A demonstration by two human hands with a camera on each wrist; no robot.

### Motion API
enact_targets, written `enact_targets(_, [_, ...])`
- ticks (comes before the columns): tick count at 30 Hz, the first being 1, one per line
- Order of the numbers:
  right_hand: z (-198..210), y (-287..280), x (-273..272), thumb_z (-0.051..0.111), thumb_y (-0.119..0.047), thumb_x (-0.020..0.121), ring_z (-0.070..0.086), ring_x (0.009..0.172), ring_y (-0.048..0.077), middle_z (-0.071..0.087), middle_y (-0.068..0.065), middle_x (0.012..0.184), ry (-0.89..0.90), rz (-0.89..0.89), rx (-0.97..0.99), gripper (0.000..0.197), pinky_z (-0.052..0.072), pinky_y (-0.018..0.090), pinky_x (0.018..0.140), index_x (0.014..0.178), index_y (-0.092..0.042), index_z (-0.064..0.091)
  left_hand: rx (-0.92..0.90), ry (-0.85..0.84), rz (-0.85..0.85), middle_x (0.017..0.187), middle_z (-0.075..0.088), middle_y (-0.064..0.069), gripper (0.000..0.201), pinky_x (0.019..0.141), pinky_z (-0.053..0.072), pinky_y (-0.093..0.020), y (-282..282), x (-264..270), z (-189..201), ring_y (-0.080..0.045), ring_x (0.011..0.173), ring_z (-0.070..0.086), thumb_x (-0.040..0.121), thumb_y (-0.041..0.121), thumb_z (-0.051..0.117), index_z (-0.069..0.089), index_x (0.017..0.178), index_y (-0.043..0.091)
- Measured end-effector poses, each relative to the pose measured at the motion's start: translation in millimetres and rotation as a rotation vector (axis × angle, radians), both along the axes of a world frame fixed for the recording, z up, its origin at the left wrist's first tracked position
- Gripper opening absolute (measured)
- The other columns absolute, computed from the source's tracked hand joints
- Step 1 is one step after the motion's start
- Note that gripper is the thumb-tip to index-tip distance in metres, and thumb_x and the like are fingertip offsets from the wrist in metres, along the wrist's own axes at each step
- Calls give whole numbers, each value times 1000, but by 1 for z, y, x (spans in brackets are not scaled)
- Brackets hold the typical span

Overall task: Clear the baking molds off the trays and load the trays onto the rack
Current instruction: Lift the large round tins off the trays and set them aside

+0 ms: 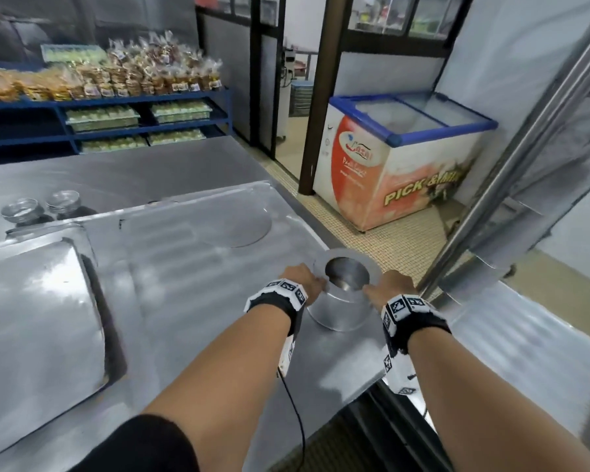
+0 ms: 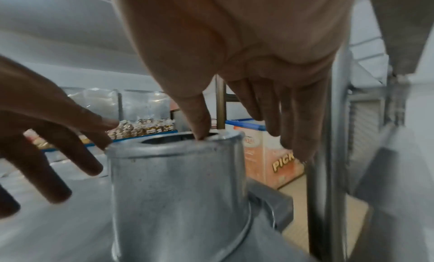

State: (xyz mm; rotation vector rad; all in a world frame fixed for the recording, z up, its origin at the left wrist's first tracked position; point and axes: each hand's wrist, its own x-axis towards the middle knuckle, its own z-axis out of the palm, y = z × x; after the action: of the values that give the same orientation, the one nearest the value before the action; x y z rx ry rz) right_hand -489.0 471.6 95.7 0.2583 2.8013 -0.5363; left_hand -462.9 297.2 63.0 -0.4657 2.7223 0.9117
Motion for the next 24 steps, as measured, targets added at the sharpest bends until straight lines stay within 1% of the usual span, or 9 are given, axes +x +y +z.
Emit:
enact_targets(5, [-21, 8, 7, 64, -30, 90, 67, 96, 33, 67, 15, 105, 40, -123, -319, 30, 58, 43, 84, 98, -1, 61, 105, 30, 87, 121, 64, -15, 54, 89, 51, -34, 22, -6, -10, -36, 111, 62, 89, 42, 65, 52, 125, 4])
enact_targets(8, [-21, 7, 9, 66, -26, 86, 69, 89, 33, 68, 14, 100, 47, -170, -391, 19, 60, 44, 79, 90, -9, 57, 147, 59, 137, 116, 66, -16, 45, 86, 54, -34, 27, -2, -9, -36, 105, 65, 88, 31, 66, 52, 120, 3])
enact_targets(12, [-20, 4, 4, 74, -33, 68, 72, 76, 32, 69, 12, 88, 22, -215, -523, 46, 62, 43, 66, 100, -2, 65, 315, 148, 241, 110, 62, -16, 44, 82, 58, -46, 15, 9, -2, -39, 96, 66, 77, 22, 69, 42, 108, 10])
enact_targets(15, [-19, -9, -1, 62, -61, 61, 69, 82, 36, 66, 15, 96, 142, -210, -613, 71, 60, 45, 69, 103, -5, 58, 528, 273, 415, 106, 60, -14, 47, 73, 60, -51, -4, 23, 11, -36, 89, 66, 72, 34, 70, 41, 103, 14])
enact_targets(17, [8, -23, 16, 52, -69, 77, 64, 95, 38, 63, 20, 106, 176, -178, -620, 77, 49, 35, 75, 109, 1, 59, 649, 325, 562, 105, 59, -11, 51, 70, 60, -51, -18, 35, 25, -36, 89, 66, 79, 48, 66, 48, 107, 10])
enact_targets(19, [24, -35, 27, 42, -63, 92, 59, 102, 37, 62, 24, 111, 178, -131, -644, 73, 41, 33, 78, 112, 4, 62, 591, 339, 620, 105, 59, -9, 59, 78, 55, -40, -35, 49, 40, -34, 95, 63, 88, 60, 53, 56, 112, 6])
enact_targets(21, [31, -46, 36, 42, -60, 94, 59, 94, 34, 64, 23, 102, 157, -101, -733, 67, 44, 34, 79, 102, 2, 65, 577, 355, 664, 105, 62, -10, 60, 68, 49, -33, -55, 65, 49, -32, 92, 59, 95, 60, 42, 62, 112, 7])
enact_targets(23, [28, -63, 42, 51, -62, 86, 61, 84, 35, 64, 22, 84, 105, -81, -823, 61, 49, 39, 78, 84, -2, 63, 701, 353, 684, 101, 66, -11, 55, 54, 54, -35, -74, 86, 56, -33, 86, 64, 94, 56, 48, 65, 109, 6])
enact_targets(24, [24, -73, 43, 58, -64, 77, 65, 84, 37, 66, 23, 81, 66, -97, -870, 61, 54, 47, 80, 78, -4, 64, 798, 358, 706, 100, 68, -13, 53, 56, 59, -41, -83, 98, 58, -36, 85, 68, 91, 53, 55, 66, 108, 5])
